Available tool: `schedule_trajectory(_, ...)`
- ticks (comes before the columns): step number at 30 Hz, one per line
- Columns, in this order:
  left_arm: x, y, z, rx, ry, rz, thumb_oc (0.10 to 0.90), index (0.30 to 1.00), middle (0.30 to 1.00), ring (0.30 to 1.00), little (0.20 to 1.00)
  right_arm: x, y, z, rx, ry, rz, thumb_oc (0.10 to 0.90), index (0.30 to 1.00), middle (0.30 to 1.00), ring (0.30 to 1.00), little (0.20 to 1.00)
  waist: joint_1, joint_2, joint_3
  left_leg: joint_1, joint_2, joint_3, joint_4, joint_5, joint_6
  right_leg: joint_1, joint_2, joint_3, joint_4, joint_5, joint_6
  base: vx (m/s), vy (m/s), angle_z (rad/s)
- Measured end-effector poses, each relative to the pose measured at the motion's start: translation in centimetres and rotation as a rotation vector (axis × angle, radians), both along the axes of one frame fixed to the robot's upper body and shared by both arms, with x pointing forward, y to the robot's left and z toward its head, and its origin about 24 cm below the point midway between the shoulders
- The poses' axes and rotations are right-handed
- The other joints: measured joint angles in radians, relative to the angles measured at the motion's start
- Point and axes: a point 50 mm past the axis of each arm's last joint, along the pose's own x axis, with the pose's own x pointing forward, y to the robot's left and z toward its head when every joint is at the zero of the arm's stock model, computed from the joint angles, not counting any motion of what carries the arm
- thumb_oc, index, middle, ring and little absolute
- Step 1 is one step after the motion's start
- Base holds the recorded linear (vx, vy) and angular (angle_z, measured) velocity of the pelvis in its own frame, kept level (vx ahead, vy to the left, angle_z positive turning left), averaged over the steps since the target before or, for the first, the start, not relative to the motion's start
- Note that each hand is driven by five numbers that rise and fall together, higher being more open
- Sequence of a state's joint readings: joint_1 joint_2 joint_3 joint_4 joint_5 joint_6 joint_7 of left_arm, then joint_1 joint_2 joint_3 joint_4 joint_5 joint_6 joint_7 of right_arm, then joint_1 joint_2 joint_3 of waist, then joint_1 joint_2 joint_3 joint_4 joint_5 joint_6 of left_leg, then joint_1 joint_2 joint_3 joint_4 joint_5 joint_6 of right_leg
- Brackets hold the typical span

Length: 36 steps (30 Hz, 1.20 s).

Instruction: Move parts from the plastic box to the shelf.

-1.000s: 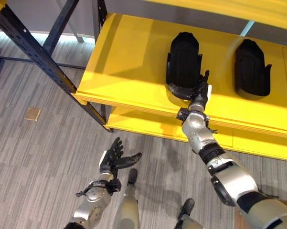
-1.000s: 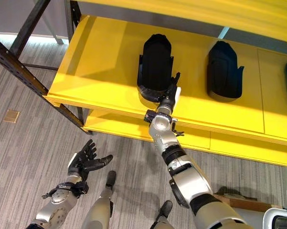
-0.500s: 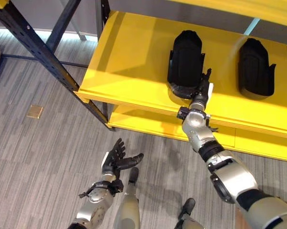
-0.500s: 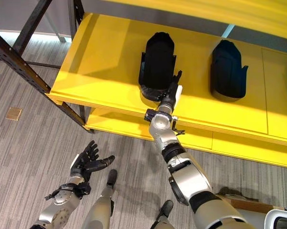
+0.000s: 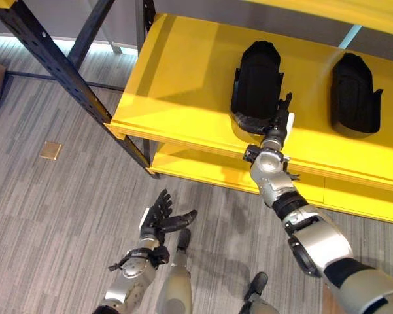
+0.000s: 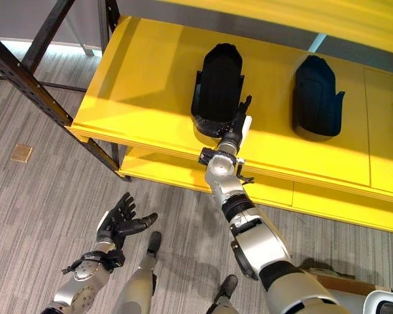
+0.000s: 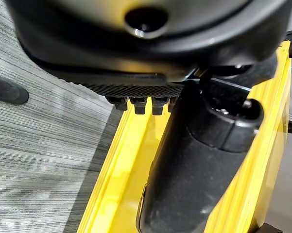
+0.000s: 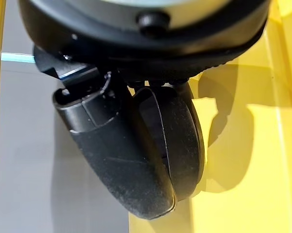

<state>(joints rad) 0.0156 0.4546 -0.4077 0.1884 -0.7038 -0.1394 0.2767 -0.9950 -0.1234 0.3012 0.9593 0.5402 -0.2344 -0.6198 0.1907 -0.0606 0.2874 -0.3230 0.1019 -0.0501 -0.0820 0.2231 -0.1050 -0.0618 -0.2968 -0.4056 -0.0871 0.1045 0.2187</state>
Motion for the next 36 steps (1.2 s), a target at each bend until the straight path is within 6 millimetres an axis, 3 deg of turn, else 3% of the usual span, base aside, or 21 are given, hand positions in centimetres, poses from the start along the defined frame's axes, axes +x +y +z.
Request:
schedule_trajectory(15,0.1,0.1,-0.1,0.003,0.003,0.004,0.900,1.000,1.000,1.000,1.000,-0.1,-0.1,0.2,0.007,-0.016,0.004,0.900,1.000,1.000,1.000,1.000,-0.001,0.001,0.000,-0.003,0.000,-0.004,0.000,0.005,-0.005,-0.001,0.001,-0.003,0.000,0.000,0.000,0.00,0.000,0.00)
schedule_trajectory(23,0.8,-0.1,0.5,0.003,-0.023,-0.003,0.900,1.000,1.000,1.000,1.000,-1.4,-0.7,1.0,-0.007,-0.064,0.026,0.900,1.000,1.000,1.000,1.000,0.001,0.012,0.001,0.001,-0.001,0.001,0.000,0.011,-0.003,0.001,0.000,-0.003,0.000,0.002,0.005,-0.04,-0.011,0.00)
schedule_trajectory(30,1.5,-0.4,1.2,0.002,-0.051,-0.012,0.900,1.000,1.000,1.000,1.000,-2.8,0.7,0.4,-0.105,-0.083,0.063,0.900,1.000,1.000,1.000,1.000,0.000,0.017,0.004,0.033,0.000,0.019,0.000,0.006,0.002,0.020,-0.003,0.014,0.000,0.002,0.005,-0.02,-0.012,-0.06)
schedule_trajectory(36,1.1,-0.3,0.8,0.000,-0.031,-0.008,0.900,1.000,1.000,1.000,1.000,-3.6,0.5,1.0,-0.125,-0.116,0.052,0.900,1.000,1.000,1.000,1.000,-0.021,0.018,0.007,0.065,0.002,0.043,0.000,-0.006,0.007,0.036,-0.007,0.038,0.000,0.006,0.004,0.00,-0.033,-0.09)
